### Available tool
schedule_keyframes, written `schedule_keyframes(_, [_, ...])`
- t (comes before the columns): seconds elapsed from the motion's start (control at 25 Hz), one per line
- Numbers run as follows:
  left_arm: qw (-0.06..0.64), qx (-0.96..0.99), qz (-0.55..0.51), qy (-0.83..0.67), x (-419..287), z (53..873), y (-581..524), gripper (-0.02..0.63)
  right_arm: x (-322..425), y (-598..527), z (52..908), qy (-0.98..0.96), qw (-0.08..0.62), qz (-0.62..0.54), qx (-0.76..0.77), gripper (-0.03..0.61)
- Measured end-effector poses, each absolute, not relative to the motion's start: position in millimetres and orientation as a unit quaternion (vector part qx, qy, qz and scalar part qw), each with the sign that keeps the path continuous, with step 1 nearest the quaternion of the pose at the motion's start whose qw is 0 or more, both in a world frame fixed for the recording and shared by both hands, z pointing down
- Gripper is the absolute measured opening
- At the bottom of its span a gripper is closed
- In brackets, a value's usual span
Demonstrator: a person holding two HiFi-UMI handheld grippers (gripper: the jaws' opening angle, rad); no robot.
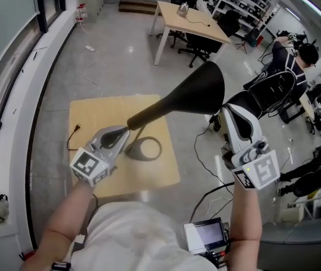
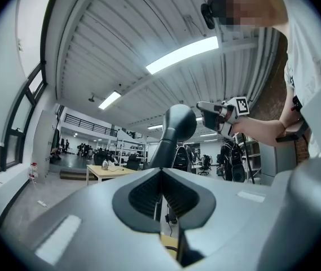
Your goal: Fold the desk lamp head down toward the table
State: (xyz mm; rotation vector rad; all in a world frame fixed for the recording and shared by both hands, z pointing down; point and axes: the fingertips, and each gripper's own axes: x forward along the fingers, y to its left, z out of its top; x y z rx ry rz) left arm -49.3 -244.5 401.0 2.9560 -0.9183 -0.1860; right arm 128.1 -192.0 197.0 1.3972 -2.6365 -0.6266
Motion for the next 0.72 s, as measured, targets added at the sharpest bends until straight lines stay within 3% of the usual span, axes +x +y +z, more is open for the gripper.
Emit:
schedule_keyframes(0.48, [0.018, 0.954, -0.058, -0.294, -62.7, 413.7, -267.9, 0.045, 102.9, -220.0, 160.6, -0.853, 0.078, -0.241, 0.456, 0.043])
schedule_keyframes(0.72, [0.014, 0.962, -0.051, -0.269, -54.3, 422.2, -274.7, 0.16, 103.6, -232.8, 155.4, -0.848, 0.087, -0.225, 0.471, 0.088])
